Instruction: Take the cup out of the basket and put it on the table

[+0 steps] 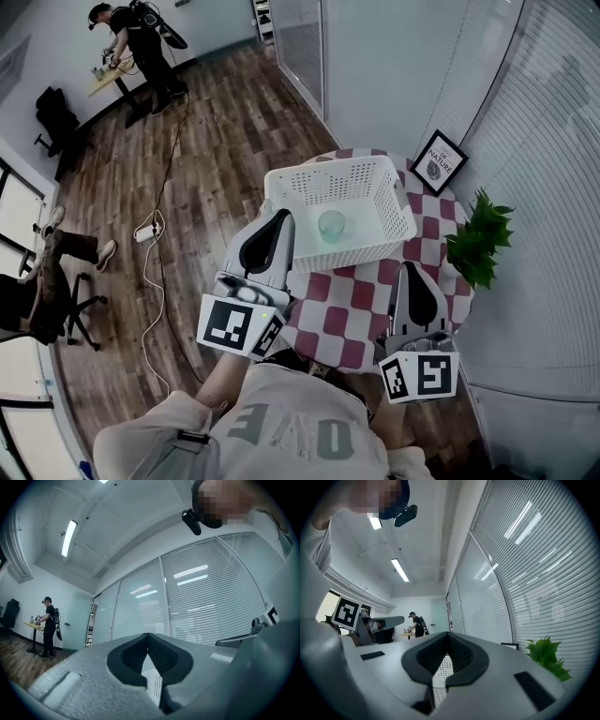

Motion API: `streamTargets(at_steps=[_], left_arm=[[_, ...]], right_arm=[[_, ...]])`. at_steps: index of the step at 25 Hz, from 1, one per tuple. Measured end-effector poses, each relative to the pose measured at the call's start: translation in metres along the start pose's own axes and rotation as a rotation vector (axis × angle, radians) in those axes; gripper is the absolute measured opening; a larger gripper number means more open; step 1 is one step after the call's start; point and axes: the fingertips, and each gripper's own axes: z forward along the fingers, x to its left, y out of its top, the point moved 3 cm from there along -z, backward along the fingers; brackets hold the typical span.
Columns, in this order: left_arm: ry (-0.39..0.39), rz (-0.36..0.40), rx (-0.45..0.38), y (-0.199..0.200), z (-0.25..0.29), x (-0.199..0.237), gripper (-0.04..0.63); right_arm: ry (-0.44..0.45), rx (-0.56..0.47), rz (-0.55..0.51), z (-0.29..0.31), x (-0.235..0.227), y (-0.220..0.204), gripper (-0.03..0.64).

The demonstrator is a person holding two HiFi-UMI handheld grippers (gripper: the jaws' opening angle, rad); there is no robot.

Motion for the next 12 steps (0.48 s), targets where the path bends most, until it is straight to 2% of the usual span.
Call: streamTargets(at_steps=[6,11,12], left_arm=[[-0.026,0.036,0.009,-0.009,0.055,0.028,0.006],[-0.040,0.069,0.117,-0.026,0.099,0.045,0.009],[-0.049,0.074,0.146,-0.031,0.108,0.048,0.074]], right_arm=[[-0.011,-0.015,-0.044,0.038,-0.011,0.013,0.011],[0.040,-0.029,-0.074,0.075,-0.010,0.018,0.011],[0.053,-0.029,-0.082,0.081,-0.009,0.018,0.011]])
